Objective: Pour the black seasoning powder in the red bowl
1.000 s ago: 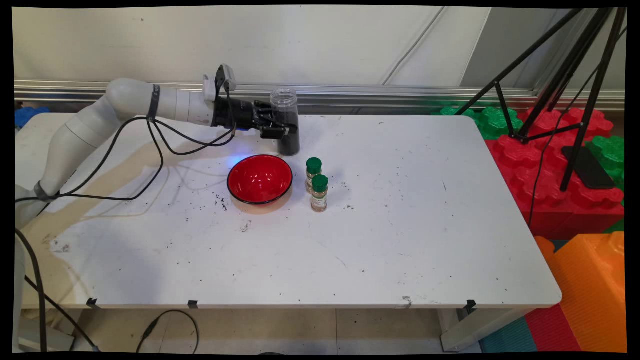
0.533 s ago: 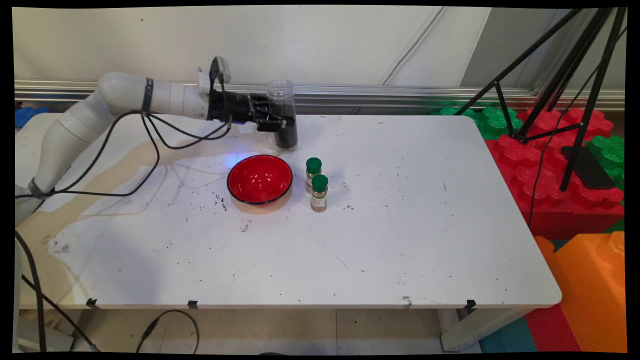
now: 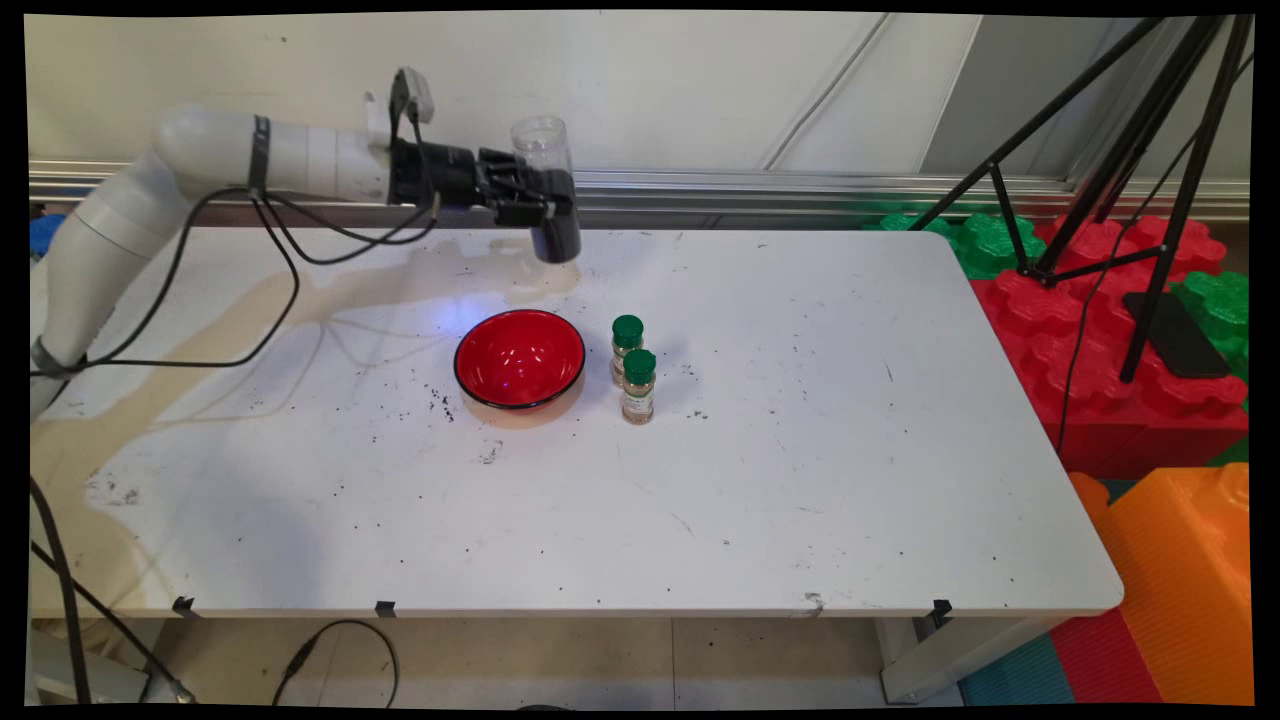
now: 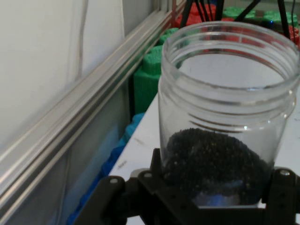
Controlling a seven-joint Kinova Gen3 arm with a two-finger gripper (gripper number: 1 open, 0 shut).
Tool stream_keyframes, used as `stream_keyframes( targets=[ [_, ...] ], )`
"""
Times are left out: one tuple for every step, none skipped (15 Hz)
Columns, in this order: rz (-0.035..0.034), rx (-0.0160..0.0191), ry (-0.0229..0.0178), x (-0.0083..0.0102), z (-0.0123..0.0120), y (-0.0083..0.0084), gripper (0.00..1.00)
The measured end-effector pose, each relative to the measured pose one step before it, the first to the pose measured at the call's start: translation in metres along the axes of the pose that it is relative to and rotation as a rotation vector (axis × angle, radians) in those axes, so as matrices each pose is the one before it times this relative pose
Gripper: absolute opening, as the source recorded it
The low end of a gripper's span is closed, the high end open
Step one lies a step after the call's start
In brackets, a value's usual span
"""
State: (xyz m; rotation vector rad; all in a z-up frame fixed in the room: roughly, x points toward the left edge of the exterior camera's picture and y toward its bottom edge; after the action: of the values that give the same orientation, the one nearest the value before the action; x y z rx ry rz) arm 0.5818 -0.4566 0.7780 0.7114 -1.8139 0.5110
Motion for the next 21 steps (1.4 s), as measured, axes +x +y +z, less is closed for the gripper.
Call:
stream_keyframes(
  targets=[
    [0.00076,0.00316,0.00115,0.00392,-0.00383,-0.00084,0.0],
    [0.00172,0.00515,0.00084,0.00563,-0.00546,-0.00118,0.0],
    [0.00179,0.00439,0.00034,0.00558,-0.00596,-0.00084,0.0],
    [0.00217,0.00294,0.0,0.00476,-0.00474,-0.00064,0.0],
    [0.00356,0.00251,-0.0004,0.00563,-0.00515,-0.00056,0.0],
    [0.00363,0.00293,-0.00109,0.00526,-0.00555,-0.00046,0.0],
    [0.0038,0.00222,-0.00117,0.00444,-0.00443,-0.00039,0.0],
    [0.00387,0.00239,-0.00137,0.00499,-0.00482,-0.00054,0.0],
    [0.00378,0.00385,-0.00103,0.00469,-0.00495,-0.00068,0.0],
    [0.00327,0.00361,-0.00083,0.00375,-0.00385,-0.00068,0.0],
    [0.00389,0.00316,-0.00119,0.00267,-0.00278,-0.00066,0.0],
    [0.00608,0.00356,-0.0016,0.00296,-0.00334,-0.00066,0.0],
    [0.00666,0.00367,-0.00169,0.00244,-0.00304,-0.00067,0.0],
    [0.00938,0.00367,-0.00224,0.00238,-0.00286,-0.00065,0.0],
    [0.00865,0.00315,-0.00159,0.00178,-0.0022,-0.00054,0.0],
    [0.00734,0.00208,-0.00047,0.00101,-0.00138,-0.00016,0.0],
    [0.01272,0.00324,-0.00089,0.0014,-0.00173,-0.00024,0.0],
    [0.01885,0.00359,-0.00078,0.00144,-0.00142,-0.00018,0.0],
    [0.01949,0.00404,-0.00259,0.00085,-0.00168,0.00032,0.0],
    [0.01656,0.00297,-0.00237,0.00068,-0.00106,0.00038,0.0],
    [0.01556,0.00055,-0.00324,0.00045,-0.00055,0.00076,0.0]
  ],
)
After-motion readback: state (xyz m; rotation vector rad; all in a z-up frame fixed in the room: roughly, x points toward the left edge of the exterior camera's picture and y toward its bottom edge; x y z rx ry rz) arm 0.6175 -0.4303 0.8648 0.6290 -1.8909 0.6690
